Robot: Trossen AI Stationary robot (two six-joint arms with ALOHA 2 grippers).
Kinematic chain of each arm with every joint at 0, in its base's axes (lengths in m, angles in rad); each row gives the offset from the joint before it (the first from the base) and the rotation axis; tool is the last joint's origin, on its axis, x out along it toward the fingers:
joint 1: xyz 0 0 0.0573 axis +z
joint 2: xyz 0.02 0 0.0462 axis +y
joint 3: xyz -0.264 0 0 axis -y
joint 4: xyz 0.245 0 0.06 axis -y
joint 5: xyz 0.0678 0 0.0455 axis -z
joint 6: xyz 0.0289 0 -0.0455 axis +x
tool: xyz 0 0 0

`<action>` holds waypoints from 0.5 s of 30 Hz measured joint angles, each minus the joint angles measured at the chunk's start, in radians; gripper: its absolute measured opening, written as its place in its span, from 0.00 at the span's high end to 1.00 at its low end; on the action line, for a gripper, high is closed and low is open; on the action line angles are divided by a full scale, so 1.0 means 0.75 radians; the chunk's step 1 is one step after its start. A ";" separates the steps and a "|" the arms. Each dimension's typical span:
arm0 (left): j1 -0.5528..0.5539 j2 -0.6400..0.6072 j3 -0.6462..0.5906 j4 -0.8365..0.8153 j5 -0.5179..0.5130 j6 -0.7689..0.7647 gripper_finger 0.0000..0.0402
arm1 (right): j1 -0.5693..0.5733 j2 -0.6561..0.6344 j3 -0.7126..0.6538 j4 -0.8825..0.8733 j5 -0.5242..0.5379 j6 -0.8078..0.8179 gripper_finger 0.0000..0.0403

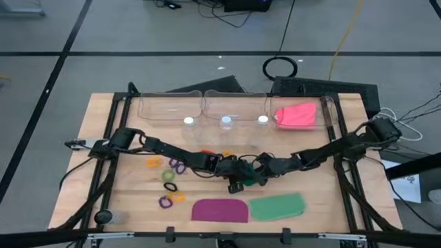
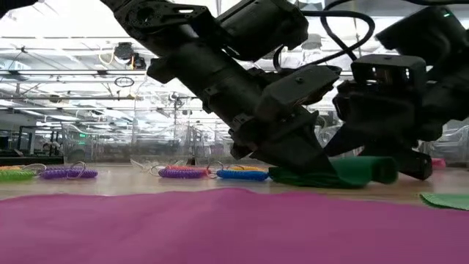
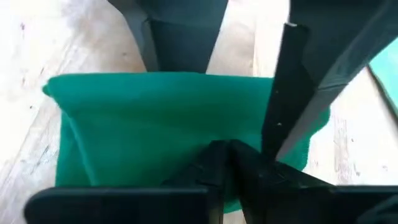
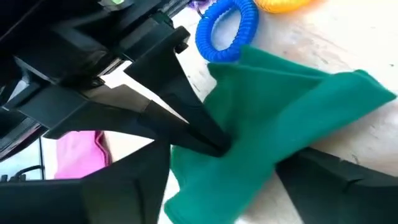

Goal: Pick & Place Sports Items
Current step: Put the green microfiber towel into the right transparent bin

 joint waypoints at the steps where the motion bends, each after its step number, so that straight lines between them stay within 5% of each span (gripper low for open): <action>1: 0.000 0.000 0.000 -0.002 0.001 -0.001 0.94 | 0.000 -0.006 0.001 -0.016 -0.005 0.000 0.56; 7: -0.001 -0.001 0.000 -0.009 0.004 -0.003 0.94 | -0.004 -0.061 0.000 -0.154 -0.048 -0.011 0.67; 15: -0.003 -0.001 0.001 -0.030 0.049 -0.010 0.94 | -0.004 -0.134 -0.005 -0.279 -0.059 -0.015 0.66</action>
